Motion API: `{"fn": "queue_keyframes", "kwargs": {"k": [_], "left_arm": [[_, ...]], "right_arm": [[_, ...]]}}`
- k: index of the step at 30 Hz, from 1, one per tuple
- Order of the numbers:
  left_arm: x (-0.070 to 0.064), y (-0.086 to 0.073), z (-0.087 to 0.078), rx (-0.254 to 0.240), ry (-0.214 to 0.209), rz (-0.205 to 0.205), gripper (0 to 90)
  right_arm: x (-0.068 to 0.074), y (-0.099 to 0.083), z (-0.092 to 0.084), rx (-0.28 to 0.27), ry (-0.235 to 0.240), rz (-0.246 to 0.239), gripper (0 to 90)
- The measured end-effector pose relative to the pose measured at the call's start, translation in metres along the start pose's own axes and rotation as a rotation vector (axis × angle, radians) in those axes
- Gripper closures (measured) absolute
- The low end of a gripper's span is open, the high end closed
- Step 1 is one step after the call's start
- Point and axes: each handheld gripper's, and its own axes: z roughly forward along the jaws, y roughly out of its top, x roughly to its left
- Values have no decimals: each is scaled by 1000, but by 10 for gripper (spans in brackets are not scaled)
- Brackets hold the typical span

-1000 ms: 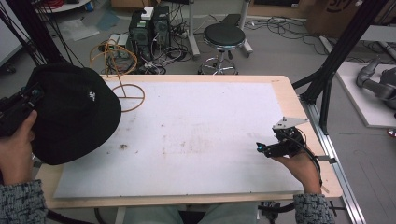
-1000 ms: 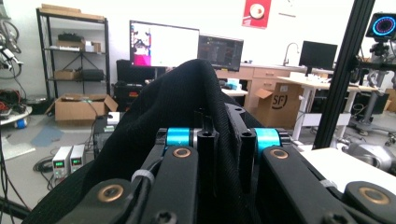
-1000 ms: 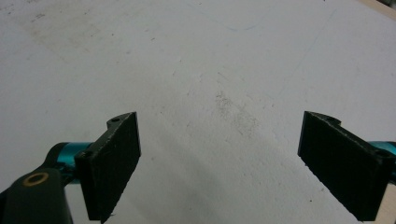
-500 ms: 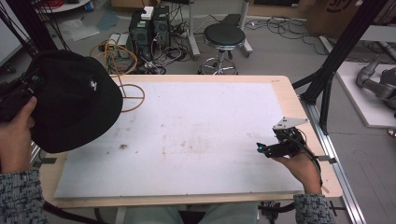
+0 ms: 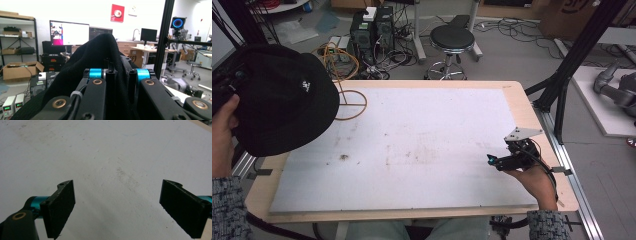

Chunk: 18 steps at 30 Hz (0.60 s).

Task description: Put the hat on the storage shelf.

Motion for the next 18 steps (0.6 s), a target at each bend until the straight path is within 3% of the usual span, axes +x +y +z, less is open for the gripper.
{"fn": "queue_keyframes", "kwargs": {"k": [9, 18], "left_arm": [[6, 9, 12, -5, -35, 14, 838], [14, 13, 28, -26, -63, -11, 838]], "right_arm": [[6, -3, 1, 13, 4, -11, 129], [11, -7, 0, 23, -1, -14, 129]]}}
